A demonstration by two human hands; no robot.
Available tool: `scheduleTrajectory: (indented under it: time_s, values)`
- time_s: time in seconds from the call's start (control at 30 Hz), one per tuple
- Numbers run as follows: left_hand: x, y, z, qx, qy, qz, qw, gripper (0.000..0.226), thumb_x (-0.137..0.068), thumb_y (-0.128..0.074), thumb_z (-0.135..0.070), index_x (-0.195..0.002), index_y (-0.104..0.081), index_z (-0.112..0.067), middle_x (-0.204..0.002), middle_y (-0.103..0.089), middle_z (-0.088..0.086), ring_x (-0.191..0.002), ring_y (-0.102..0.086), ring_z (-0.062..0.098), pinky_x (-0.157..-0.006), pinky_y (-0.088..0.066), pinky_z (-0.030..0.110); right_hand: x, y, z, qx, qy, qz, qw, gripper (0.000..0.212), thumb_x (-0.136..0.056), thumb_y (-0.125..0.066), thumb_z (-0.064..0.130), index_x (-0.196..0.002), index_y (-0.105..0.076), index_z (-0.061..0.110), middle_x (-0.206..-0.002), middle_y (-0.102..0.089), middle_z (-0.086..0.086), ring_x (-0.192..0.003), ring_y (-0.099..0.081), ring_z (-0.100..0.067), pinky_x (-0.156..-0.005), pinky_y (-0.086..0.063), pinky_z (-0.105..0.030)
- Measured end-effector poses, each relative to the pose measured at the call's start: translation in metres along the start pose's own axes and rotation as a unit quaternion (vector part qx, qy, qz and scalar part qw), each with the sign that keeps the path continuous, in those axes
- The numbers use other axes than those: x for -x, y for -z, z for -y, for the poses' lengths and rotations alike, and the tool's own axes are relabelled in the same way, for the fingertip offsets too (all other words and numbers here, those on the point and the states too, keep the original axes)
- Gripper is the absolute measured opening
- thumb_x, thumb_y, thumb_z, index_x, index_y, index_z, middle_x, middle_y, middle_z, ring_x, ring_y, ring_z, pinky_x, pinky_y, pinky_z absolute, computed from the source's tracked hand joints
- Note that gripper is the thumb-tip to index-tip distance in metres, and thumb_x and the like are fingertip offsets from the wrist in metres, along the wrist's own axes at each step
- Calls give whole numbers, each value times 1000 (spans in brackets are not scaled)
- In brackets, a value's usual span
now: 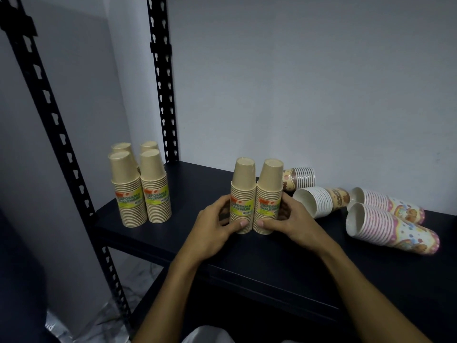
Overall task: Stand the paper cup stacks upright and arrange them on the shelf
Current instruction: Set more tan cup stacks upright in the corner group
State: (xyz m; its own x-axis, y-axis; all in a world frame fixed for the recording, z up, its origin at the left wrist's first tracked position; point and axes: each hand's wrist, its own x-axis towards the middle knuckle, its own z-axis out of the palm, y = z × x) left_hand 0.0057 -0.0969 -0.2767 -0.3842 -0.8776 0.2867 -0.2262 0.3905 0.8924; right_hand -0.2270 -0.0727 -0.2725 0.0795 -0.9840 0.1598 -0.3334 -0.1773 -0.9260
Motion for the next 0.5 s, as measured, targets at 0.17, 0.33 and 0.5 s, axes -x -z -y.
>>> scheduleTrajectory:
  time_s: [0.17, 0.33, 0.5]
  values:
    - [7, 0, -3, -4, -7, -22, 1000, 63, -87, -79, -18, -142, -52, -25, -126, -69, -14, -117, -63, -5, -105, -51, 25, 2, -2, 4, 3, 4, 8, 1000, 70, -76, -89, 23, -137, -56, 24, -131, -70, 4, -121, -67, -15, -106, -53, -45]
    - [31, 6, -3, -4, -14, -74, 997, 84, -82, -83, -22, -150, -36, -35, -120, -70, -10, -111, -67, 1, -94, -56, 24, 12, -17, 12, 22, 20, 26, 999, 68, -80, -86, 25, -140, -54, 28, -133, -68, 8, -125, -64, -12, -108, -51, -45]
    - [69, 32, 1, -14, -27, -115, 993, 56, -82, -83, -17, -128, -53, -28, -117, -72, -16, -111, -68, 2, -97, -55, 26, 15, -51, 25, 56, 40, 63, 996, 62, -80, -85, 37, -135, -57, 35, -131, -68, 13, -122, -64, -8, -107, -50, -43]
